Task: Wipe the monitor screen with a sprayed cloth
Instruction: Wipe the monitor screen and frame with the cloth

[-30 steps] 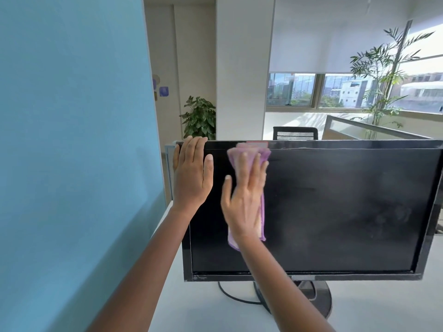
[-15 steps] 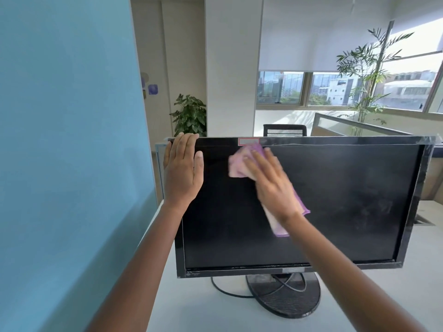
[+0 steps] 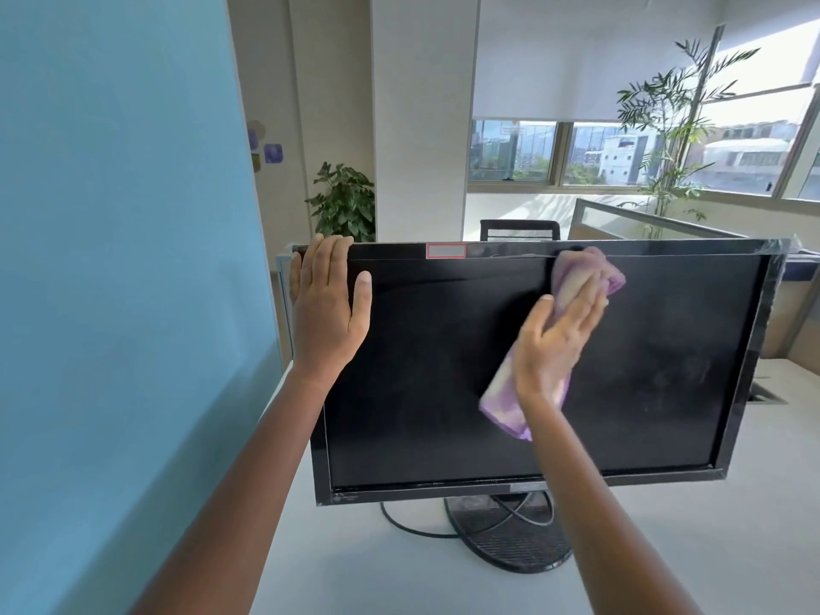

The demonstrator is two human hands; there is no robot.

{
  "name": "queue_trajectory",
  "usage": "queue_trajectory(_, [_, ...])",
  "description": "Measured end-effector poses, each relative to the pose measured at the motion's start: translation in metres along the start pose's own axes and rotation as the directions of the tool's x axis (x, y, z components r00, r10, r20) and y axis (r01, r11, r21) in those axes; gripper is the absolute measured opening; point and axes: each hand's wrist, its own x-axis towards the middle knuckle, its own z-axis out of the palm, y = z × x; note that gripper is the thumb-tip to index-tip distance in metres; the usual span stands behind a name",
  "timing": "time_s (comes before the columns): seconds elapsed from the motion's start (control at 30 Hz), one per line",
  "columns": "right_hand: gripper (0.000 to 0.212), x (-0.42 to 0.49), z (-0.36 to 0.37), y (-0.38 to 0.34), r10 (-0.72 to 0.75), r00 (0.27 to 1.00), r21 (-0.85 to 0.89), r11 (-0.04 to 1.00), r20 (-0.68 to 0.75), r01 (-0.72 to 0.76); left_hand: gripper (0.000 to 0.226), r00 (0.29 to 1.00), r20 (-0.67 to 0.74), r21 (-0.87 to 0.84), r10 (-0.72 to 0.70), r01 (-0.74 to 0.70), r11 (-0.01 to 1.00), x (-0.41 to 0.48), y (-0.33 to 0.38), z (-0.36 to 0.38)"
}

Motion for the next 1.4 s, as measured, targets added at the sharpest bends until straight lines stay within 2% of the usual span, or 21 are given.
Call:
queue_trajectory(0.07, [0.059,-0.027,0.016,-0.016,-0.061,0.992,0.017,0.998,0.114,0.059,0.06,1.0,0.006,-0.001,-0.006,0.006,1.0,0.0,0.0,0.0])
queue_trajectory(0.13, [0.058,-0.055,0.031,-0.028,-0.183,0.953,0.039,0.983,0.241,0.179,0.061,1.0,0.011,-0.001,-0.014,0.014,1.0,-0.001,0.0,0.001])
queue_trajectory(0.23, [0.051,-0.085,0.045,-0.033,-0.407,0.821,0.024,0.9,0.4,0.435,0.063,1.0,0.013,0.007,-0.016,0.016,1.0,-0.002,0.0,0.003])
queue_trajectory(0.3, [0.047,-0.099,0.049,-0.028,-0.553,0.669,0.038,0.783,0.497,0.62,0.063,1.0,0.016,0.015,-0.015,0.015,1.0,-0.002,0.0,0.003])
queue_trajectory(0.4, [0.045,-0.107,0.042,-0.008,-0.725,0.341,0.123,0.503,0.598,0.855,0.062,1.0,0.023,0.04,-0.001,0.001,0.999,-0.002,0.002,0.002])
queue_trajectory(0.47, [0.046,-0.099,0.033,0.006,-0.762,0.139,0.187,0.324,0.633,0.927,0.061,0.999,0.032,0.072,0.02,-0.022,0.997,0.0,0.004,0.0])
queue_trajectory(0.5, [0.047,-0.091,0.028,0.011,-0.757,0.082,0.199,0.273,0.649,0.941,0.061,0.999,0.04,0.085,0.035,-0.038,0.996,0.001,0.005,-0.001])
queue_trajectory(0.53, [0.048,-0.081,0.022,0.015,-0.749,0.064,0.193,0.25,0.659,0.949,0.062,0.997,0.051,0.093,0.052,-0.057,0.994,0.002,0.007,-0.002])
queue_trajectory(0.57, [0.049,-0.071,0.017,0.018,-0.743,0.093,0.17,0.27,0.663,0.948,0.063,0.995,0.068,0.097,0.073,-0.08,0.992,0.002,0.009,-0.001])
queue_trajectory(0.6, [0.049,-0.059,0.011,0.021,-0.736,0.167,0.135,0.332,0.656,0.934,0.063,0.991,0.095,0.1,0.095,-0.105,0.989,0.002,0.01,0.0])
queue_trajectory(0.7, [0.055,-0.018,-0.006,0.028,-0.672,0.467,-0.007,0.567,0.575,0.824,0.06,0.977,0.173,0.112,0.123,-0.144,0.983,0.0,0.011,0.007])
queue_trajectory(0.73, [0.057,-0.002,-0.012,0.028,-0.656,0.534,-0.047,0.607,0.534,0.793,0.059,0.976,0.181,0.112,0.12,-0.142,0.984,0.0,0.011,0.009])
queue_trajectory(0.87, [0.046,0.036,-0.023,0.028,-0.643,0.636,-0.074,0.676,0.427,0.733,0.058,0.978,0.176,0.102,0.114,-0.134,0.986,0.001,0.01,0.013])
queue_trajectory(0.97, [0.043,0.015,-0.013,0.025,-0.609,0.698,-0.053,0.738,0.378,0.673,0.057,0.98,0.173,0.111,0.098,-0.118,0.987,0.0,0.007,0.014])
queue_trajectory(1.03, [0.044,-0.008,-0.004,0.024,-0.63,0.677,-0.059,0.715,0.38,0.697,0.058,0.98,0.178,0.113,0.088,-0.109,0.988,-0.001,0.005,0.014])
queue_trajectory(1.17, [0.048,-0.05,0.002,0.04,-0.704,0.541,-0.005,0.607,0.46,0.794,0.06,0.984,0.16,0.082,0.082,-0.096,0.992,-0.001,0.006,0.015])
queue_trajectory(1.27, [0.041,-0.092,-0.003,0.067,-0.718,0.343,0.042,0.46,0.606,0.887,0.066,0.988,0.13,0.066,0.08,-0.089,0.994,-0.002,0.009,0.016])
queue_trajectory(1.4, [0.046,-0.125,-0.015,0.098,-0.65,0.053,0.142,0.244,0.758,0.959,0.065,0.992,0.107,0.073,0.065,-0.073,0.995,-0.003,0.011,0.016])
